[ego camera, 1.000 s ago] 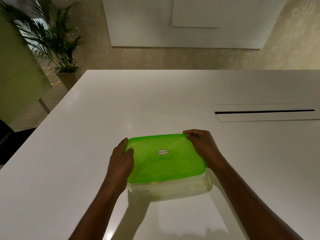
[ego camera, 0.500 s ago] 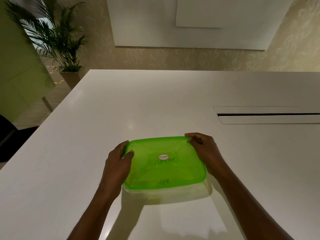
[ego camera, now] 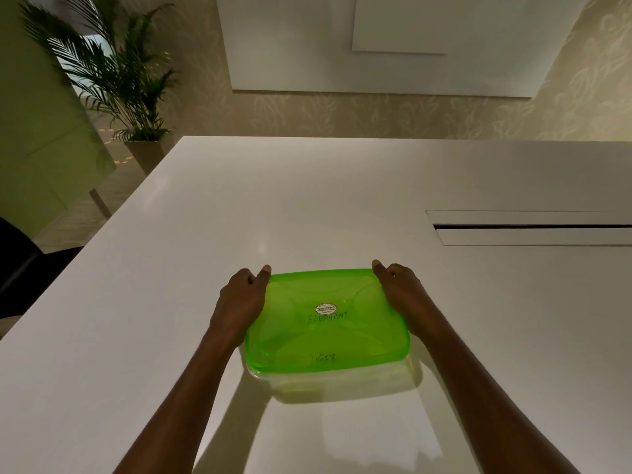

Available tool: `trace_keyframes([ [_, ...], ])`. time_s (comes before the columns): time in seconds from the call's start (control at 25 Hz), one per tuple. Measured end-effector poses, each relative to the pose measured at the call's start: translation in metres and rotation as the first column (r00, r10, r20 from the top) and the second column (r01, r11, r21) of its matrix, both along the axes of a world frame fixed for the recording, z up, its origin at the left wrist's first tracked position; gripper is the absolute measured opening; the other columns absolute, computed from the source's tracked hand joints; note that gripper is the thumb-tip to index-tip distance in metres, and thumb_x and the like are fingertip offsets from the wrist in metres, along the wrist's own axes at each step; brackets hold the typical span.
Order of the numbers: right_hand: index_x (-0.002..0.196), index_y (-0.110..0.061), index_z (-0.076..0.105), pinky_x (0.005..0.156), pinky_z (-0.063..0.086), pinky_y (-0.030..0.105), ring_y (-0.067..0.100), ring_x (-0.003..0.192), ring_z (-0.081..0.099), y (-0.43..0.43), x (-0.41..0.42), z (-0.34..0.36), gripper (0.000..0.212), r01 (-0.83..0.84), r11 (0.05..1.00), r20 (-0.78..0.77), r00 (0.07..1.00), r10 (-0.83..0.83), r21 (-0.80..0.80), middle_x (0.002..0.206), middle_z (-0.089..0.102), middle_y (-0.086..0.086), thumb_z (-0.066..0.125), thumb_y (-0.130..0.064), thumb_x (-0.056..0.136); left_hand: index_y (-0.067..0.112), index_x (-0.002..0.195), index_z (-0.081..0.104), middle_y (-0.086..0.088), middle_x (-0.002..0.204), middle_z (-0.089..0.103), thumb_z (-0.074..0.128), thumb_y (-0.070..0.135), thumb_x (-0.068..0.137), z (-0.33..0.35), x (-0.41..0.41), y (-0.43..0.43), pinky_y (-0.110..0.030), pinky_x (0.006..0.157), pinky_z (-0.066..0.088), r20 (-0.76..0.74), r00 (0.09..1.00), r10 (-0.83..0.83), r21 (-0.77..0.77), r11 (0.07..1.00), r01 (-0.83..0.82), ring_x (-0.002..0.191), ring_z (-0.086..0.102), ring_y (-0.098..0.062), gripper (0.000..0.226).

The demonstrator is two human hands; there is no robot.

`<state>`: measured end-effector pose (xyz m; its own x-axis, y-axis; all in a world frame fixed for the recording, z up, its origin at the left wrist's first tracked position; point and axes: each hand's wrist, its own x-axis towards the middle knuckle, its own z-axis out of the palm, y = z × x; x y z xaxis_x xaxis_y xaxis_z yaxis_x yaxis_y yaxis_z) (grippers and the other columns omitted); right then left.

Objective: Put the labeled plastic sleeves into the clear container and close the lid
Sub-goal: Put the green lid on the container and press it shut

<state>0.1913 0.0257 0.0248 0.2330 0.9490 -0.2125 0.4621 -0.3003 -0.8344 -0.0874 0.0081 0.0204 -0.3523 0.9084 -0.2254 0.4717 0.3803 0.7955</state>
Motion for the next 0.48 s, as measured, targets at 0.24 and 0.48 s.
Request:
trace_keyframes([
  [0.24, 0.080, -0.011, 0.046, 0.057, 0.028, 0.030, 0.016, 0.062, 0.036, 0.0024, 0.0061, 0.0055, 0.039, -0.071, 0.996, -0.089, 0.994, 0.066, -0.048, 0.070, 0.040, 0.003, 0.049, -0.040, 0.107, 0.017, 0.075, 0.039, -0.001, 0.072, 0.037, 0.056, 0.048, 0.103, 0.0015, -0.0021, 0.0023, -0.033, 0.056, 0.028, 0.225, 0.974, -0.008, -0.011, 1.000, 0.011, 0.062, 0.032, -0.018, 0.046],
  [0.48, 0.067, -0.016, 0.042, 0.053, 0.027, 0.028, 0.015, 0.056, 0.033, -0.0046, 0.0062, 0.0078, 0.047, -0.008, 1.000, -0.154, 0.988, 0.007, -0.006, 0.063, 0.037, 0.000, 0.058, -0.043, 0.102, 0.016, 0.073, 0.041, -0.001, 0.070, 0.041, 0.058, 0.050, 0.101, -0.0006, -0.0006, -0.0012, -0.033, 0.057, 0.031, 0.183, 0.983, 0.020, 0.055, 0.998, -0.030, 0.062, 0.038, -0.020, 0.047],
])
